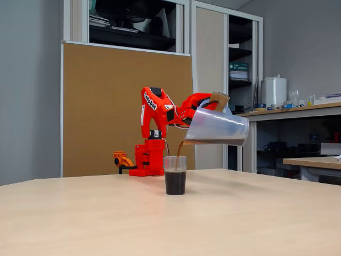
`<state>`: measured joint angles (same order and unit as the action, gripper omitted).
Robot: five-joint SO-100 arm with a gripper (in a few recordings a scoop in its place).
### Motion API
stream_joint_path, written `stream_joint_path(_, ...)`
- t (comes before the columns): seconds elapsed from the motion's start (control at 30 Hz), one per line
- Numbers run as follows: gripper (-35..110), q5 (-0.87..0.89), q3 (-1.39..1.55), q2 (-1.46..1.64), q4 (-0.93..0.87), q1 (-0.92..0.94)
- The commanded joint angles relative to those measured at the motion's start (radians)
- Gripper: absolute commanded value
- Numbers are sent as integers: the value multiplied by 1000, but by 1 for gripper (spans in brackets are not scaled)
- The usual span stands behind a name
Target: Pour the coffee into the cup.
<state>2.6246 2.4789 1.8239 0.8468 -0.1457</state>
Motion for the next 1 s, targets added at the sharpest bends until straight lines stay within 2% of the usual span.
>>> stream_joint_path(0.0, 0, 11, -41, 14, 40, -5)
stream_joint_path(0.67, 0, -359, -78, 18, -198, -6)
stream_joint_path(0.97, 0, -535, -173, 20, -368, -25)
